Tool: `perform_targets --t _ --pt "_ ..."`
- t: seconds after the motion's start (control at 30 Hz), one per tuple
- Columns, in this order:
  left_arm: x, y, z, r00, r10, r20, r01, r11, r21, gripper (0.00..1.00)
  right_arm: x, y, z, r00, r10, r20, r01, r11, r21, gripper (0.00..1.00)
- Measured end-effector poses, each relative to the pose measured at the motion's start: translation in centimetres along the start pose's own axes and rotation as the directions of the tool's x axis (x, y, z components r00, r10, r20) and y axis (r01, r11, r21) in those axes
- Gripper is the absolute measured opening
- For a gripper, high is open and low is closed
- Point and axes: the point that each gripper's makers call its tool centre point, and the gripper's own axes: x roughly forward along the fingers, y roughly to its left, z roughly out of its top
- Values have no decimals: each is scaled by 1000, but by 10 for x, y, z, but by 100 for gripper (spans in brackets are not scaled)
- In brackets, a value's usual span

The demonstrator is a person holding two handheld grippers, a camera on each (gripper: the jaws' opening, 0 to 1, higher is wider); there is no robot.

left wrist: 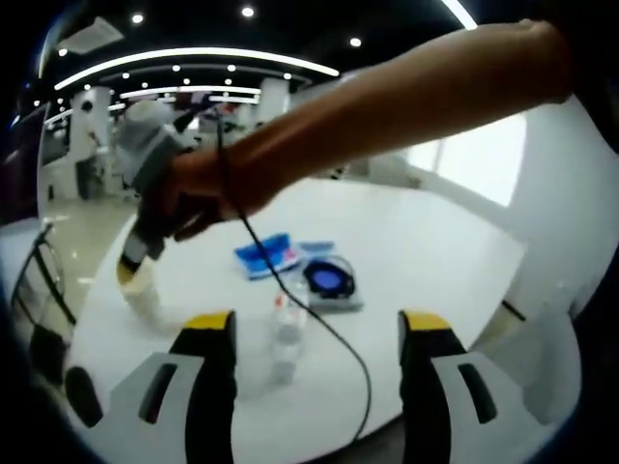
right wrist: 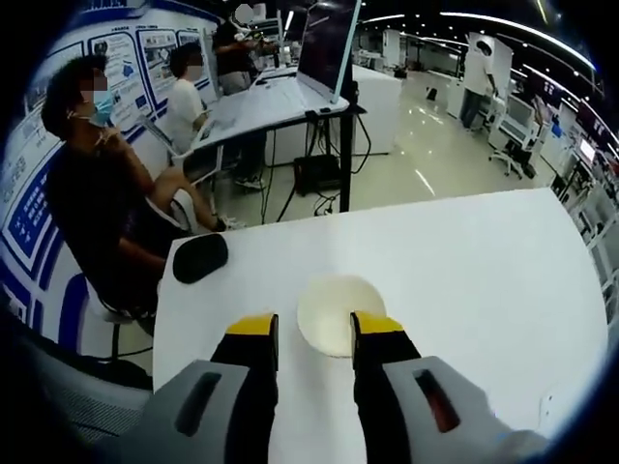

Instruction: Arrange the tabletop items into an orderly group along one side of the table until the central work area is clear of visible clutter.

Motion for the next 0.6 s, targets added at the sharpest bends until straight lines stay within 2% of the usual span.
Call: perform_targets --t 0.3,0.37,0.43,0.6 --pt "-1 0 0 1000 2 -1 -2 1000 -5 64 -27 -7 2 999 -9 50 8 1000 23 44" --pt "-1 0 0 1000 2 -3 -2 1000 -5 64 -32 -10 -3 998 -12 59 11 1000 24 47" --pt "0 1 -1 1000 6 -5 -6 1000 -5 64 -48 -12 -8 997 -18 70 17 1000 26 51" --pt "-1 2 0 1000 11 -3 -11 1000 -14 64 -68 -21 -20 995 -43 90 40 998 40 56"
